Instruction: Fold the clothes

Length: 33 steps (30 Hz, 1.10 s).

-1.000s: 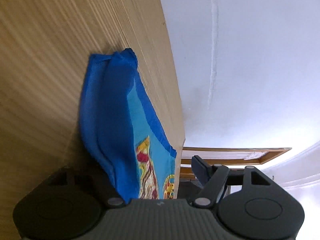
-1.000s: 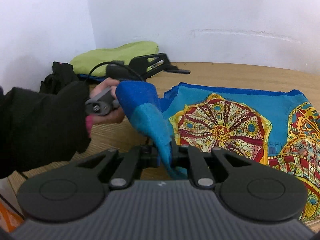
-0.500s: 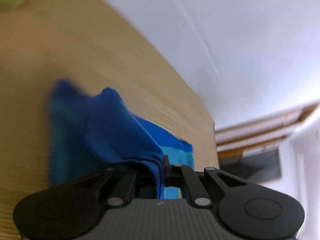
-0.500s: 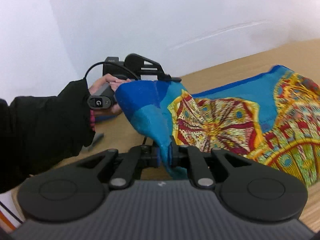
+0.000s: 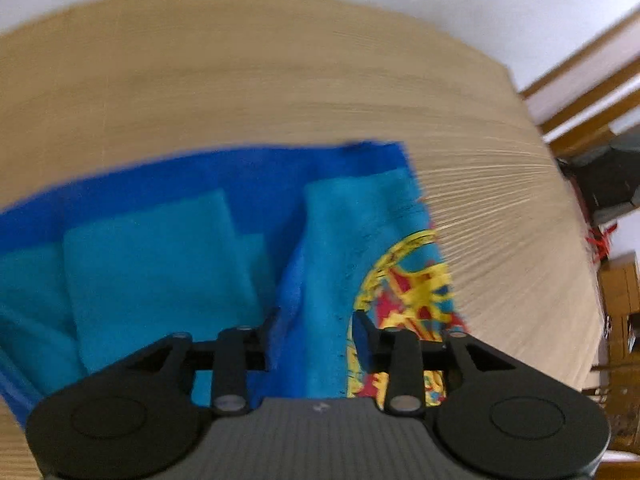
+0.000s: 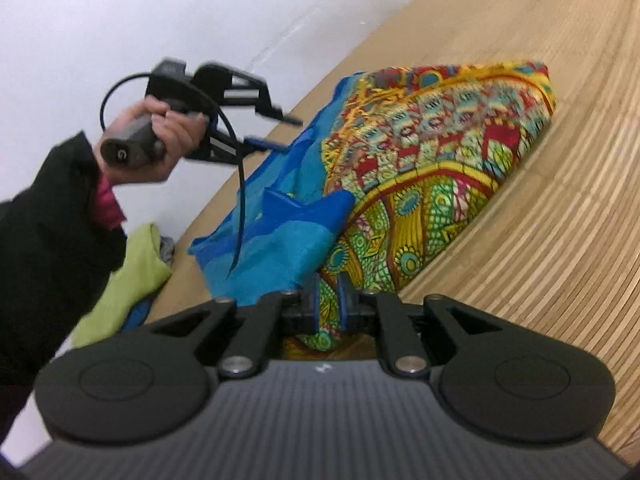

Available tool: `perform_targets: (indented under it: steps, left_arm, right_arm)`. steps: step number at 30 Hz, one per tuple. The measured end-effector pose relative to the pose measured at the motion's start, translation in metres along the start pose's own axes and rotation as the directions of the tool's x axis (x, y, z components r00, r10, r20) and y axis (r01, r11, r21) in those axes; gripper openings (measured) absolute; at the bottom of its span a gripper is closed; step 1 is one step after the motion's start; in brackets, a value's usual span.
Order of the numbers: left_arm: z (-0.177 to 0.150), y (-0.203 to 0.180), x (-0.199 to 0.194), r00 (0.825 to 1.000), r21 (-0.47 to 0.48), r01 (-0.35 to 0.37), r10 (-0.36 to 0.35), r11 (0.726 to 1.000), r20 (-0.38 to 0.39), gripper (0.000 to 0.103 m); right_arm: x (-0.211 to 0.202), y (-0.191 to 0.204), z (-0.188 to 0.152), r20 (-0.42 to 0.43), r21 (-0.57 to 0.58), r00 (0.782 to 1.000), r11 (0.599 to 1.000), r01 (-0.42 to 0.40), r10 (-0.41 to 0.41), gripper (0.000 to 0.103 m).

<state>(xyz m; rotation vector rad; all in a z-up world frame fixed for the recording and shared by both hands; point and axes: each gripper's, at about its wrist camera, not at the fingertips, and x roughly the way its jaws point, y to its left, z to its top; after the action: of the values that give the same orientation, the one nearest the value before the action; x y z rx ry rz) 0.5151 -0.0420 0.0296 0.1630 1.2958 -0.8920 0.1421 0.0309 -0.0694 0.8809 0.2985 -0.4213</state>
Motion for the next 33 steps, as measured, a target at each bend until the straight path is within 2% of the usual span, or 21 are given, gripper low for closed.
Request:
perform_targets:
  steps: [2,3,4,5,8,11,14,19,22,24,28,31,33]
  left_arm:
    - [-0.002,0.002,-0.025,0.999,0.035,0.017,-0.018,0.999,0.038,0.060]
    - [0.000,0.002,-0.043,0.998,0.041,0.029,-0.031,0.999,0.051,0.063]
    - [-0.009,0.006,-0.057,0.998,0.038,0.039,-0.041,0.999,0.054,0.068]
    - [-0.023,0.013,-0.068,0.997,0.032,0.049,-0.050,0.998,0.053,0.069]
    - [-0.064,0.040,-0.084,0.998,0.004,0.046,-0.046,0.999,0.030,0.071]
    - [-0.107,0.054,-0.089,0.999,-0.030,-0.025,0.026,0.999,0.022,0.071]
    - [-0.151,0.064,-0.093,0.995,-0.062,-0.102,0.103,0.993,0.013,0.071]
    - [-0.199,0.061,-0.090,0.988,-0.182,-0.135,0.146,0.974,0.047,0.071]
    - [-0.223,0.045,-0.094,0.976,-0.207,-0.176,0.198,0.962,0.095,0.072]
    - [-0.243,0.033,-0.096,0.963,-0.219,-0.211,0.242,0.953,0.122,0.072]
    - [-0.274,0.009,-0.092,0.957,-0.227,-0.235,0.266,0.945,0.116,0.072]
    - [-0.289,-0.008,-0.085,0.950,-0.183,-0.250,0.278,0.951,0.146,0.072]
    - [-0.290,-0.015,-0.078,0.944,-0.144,-0.264,0.286,0.954,0.166,0.072]
  right_arm:
    - [-0.004,0.005,0.005,-0.013,-0.032,1.000,0.999,-0.003,0.002,0.015]
    - [-0.004,0.007,0.009,-0.021,-0.052,1.000,0.999,0.005,-0.006,0.016]
    - [-0.004,0.010,0.012,-0.028,-0.073,0.999,0.997,0.012,-0.014,0.020]
    - [-0.004,0.013,0.016,-0.036,-0.093,0.999,0.995,0.019,-0.023,0.026]
    - [-0.004,0.022,0.027,-0.057,-0.155,0.997,0.987,0.040,-0.049,0.035]
    - [-0.007,0.030,0.037,-0.088,-0.206,0.994,0.978,0.045,-0.064,0.044]
    - [0.000,0.035,0.047,-0.156,-0.263,0.987,0.965,-0.014,-0.028,0.045]
    - [0.015,0.037,0.068,-0.263,-0.360,0.963,0.920,-0.158,0.063,0.045]
    - [0.024,0.036,0.086,-0.361,-0.453,0.925,0.844,-0.288,0.122,0.045]
    - [0.031,0.034,0.088,-0.420,-0.532,0.900,0.772,-0.348,0.116,0.043]
    - [0.045,0.029,0.094,-0.531,-0.652,0.843,0.596,-0.468,0.081,0.047]
    - [0.056,0.026,0.098,-0.598,-0.702,0.800,0.456,-0.547,0.040,0.047]
    - [0.068,0.030,0.096,-0.611,-0.702,0.790,0.435,-0.564,0.037,0.047]
